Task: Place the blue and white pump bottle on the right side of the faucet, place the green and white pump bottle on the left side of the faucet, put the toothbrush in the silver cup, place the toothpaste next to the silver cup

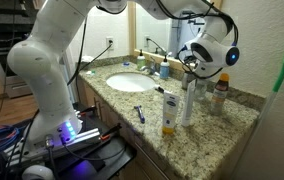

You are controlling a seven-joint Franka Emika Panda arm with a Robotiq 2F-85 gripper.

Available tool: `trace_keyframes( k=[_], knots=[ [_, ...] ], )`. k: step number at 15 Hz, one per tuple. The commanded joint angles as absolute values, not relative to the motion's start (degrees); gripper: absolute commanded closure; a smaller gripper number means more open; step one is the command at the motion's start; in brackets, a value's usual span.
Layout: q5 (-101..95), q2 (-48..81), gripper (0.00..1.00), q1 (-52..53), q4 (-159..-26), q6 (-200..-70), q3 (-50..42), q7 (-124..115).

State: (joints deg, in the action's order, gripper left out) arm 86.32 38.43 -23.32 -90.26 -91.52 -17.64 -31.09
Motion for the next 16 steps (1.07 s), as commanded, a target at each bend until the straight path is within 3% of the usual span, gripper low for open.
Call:
trace_keyframes(
  k=[1, 3, 4, 6, 13, 16],
  knots=[
    [83.85, 36.34, 0.97, -23.01, -93.02, -94.59, -17.61, -29.88],
    [82.81, 35.81, 0.94, -23.05, -93.53, -95.51, -17.76, -30.24],
    [81.59, 35.17, 0.64, -22.82, -94.07, -95.85, -18.04, -31.06],
    [79.74, 33.42, 0.58, -22.34, -95.43, -97.10, -18.33, -30.29],
    [72.33, 23.82, 0.07, -20.78, -98.55, -101.06, -19.15, -29.35],
    [60.09, 17.31, 0.00, -20.46, -98.90, -96.36, -20.59, -30.76]
  ],
)
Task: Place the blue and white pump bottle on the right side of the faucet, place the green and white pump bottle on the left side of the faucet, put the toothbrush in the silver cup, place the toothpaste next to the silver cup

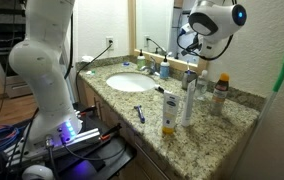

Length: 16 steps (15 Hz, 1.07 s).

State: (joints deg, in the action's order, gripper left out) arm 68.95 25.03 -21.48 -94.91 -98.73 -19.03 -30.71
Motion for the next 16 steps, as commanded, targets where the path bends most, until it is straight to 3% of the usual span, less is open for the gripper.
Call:
trace_keyframes(
  k=[1, 8, 13, 16],
  knots=[
    [54.70, 14.97, 0.00, -20.36, -99.33, -93.60, -21.05, -32.51],
    [35.62, 9.59, 0.00, -19.35, -103.85, -76.78, -19.72, -36.79],
    [36.55, 10.41, 0.00, -19.20, -103.08, -77.47, -19.82, -36.47],
    [31.37, 10.45, 0.00, -16.61, -109.38, -90.02, -19.21, -37.88]
  ],
)
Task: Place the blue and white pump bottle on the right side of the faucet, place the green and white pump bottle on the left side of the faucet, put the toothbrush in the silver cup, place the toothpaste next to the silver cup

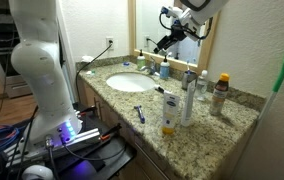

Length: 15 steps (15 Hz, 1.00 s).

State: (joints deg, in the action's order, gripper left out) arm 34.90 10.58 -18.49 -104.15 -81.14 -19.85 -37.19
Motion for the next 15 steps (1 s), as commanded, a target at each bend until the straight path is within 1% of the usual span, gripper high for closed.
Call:
trace_keyframes(
  k=[1, 4, 6, 7, 8, 11, 15],
  knots=[
    [30.74, 10.15, 0.00, -15.96, -112.26, -94.93, -18.97, -37.40],
    [30.95, 10.86, 0.00, -14.52, -118.93, -104.65, -17.79, -36.89],
    [36.03, 11.50, 0.00, -14.54, -121.76, -110.18, -16.43, -33.02],
    [37.45, 11.63, 0.00, -14.87, -121.84, -109.47, -16.28, -33.01],
    [34.77, 12.36, 0.00, -14.56, -119.86, -107.56, -16.59, -35.04],
    [36.45, 12.57, 0.00, -14.52, -120.67, -108.32, -16.40, -34.27],
    [36.85, 16.49, 0.00, -12.12, -121.12, -119.69, -14.98, -36.14]
  ],
)
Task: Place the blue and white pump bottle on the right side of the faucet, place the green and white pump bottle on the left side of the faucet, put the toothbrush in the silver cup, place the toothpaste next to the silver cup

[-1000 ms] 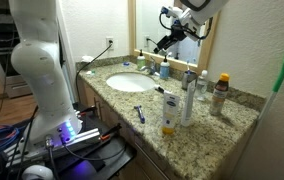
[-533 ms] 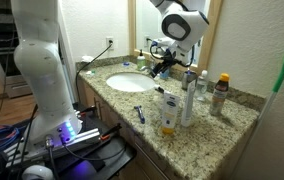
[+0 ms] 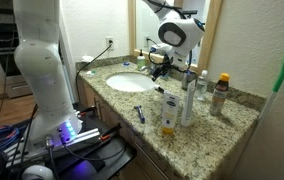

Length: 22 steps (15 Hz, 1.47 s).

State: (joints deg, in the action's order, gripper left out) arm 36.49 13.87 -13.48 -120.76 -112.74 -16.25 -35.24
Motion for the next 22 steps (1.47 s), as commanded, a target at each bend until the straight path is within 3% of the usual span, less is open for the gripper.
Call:
trace_keyframes(
  k=[1, 5, 6, 7, 8, 9, 10, 17, 19, 22],
  knots=[
    [37.14, 17.22, 0.00, -11.67, -121.30, -122.51, -14.51, -36.14],
    [36.76, 20.18, 0.00, -10.08, -121.36, -128.80, -12.84, -37.31],
    [36.74, 20.72, 0.14, -9.82, -121.32, -129.82, -12.56, -37.57],
    [37.07, 21.31, 0.05, -9.70, -121.27, -130.82, -12.24, -37.39],
    [36.91, 21.81, 0.07, -9.64, -121.20, -131.36, -12.03, -37.41],
    [36.62, 22.17, 0.32, -9.46, -121.28, -132.11, -11.96, -37.60],
    [36.66, 22.55, 0.32, -9.51, -121.29, -132.56, -11.79, -37.39],
    [35.10, 19.73, 0.83, -8.45, -124.09, -135.11, -11.62, -36.36],
    [31.09, 18.36, 0.90, -7.25, -125.27, -137.11, -11.83, -34.98],
    [22.62, 17.85, 0.90, -6.17, -123.46, -134.88, -11.67, -33.45]
  ],
)
